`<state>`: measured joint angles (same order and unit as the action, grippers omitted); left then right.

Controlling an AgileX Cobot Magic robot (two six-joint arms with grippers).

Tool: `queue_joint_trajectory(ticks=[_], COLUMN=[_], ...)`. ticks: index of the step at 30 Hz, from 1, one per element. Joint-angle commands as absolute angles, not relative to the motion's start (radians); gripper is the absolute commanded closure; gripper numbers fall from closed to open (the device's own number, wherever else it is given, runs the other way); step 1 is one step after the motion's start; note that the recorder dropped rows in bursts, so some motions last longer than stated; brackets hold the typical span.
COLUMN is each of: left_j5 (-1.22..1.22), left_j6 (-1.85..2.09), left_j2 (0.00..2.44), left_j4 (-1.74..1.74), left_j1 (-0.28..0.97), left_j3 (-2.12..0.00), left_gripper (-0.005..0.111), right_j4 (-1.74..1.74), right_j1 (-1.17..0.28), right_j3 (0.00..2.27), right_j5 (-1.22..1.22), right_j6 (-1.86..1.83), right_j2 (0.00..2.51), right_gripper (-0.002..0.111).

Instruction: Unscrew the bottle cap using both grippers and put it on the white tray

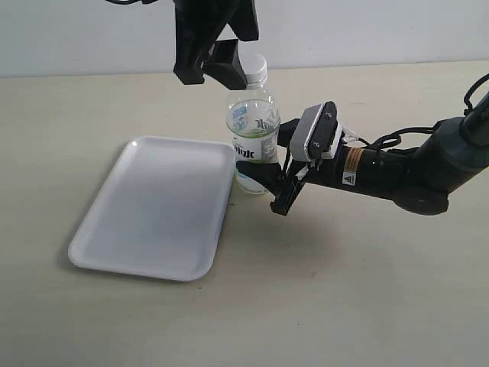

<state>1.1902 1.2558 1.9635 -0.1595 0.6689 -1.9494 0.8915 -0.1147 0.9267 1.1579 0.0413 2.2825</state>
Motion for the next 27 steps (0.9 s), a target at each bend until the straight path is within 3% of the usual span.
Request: queue_joint_trajectory(ticks=[1,13,17,21,22,27], left_j5=[1.183,1.174,1.174,1.172,1.17,1.148], left_j6=[1.257,1.252,1.252,1.252,1.247,1.057], left_j2=[1.97,1.983,1.983,1.983,1.983,1.983], left_j4=[-0.17,-0.166,-0.16,-0.166,-0.168,-0.167], left_j1=[0.671,0.671,0.671,0.671,0.671,0.676], left_j3=[-1.957,-1.957,-1.957,-1.957,-1.957,-1.957], left_gripper=[0.042,0.045,0.062,0.094,0.106,0.107], right_j4=[0.9,0.9,0.9,0.9,0.9,0.897], right_j1=[-0.117,-0.117,-0.117,-0.117,-0.117,-0.117], right_j3=[0.927,0.927,0.927,0.927,0.927,0.927], right_j5=[1.093,1.093,1.093,1.093,1.093,1.093], right_j6=[0.021,0.023,0.023,0.027,0.027,0.027], right_j2=[2.283,2.283,2.283,2.283,2.283,2.283], right_gripper=[0.107,0.107,0.107,0.107,0.107,0.107])
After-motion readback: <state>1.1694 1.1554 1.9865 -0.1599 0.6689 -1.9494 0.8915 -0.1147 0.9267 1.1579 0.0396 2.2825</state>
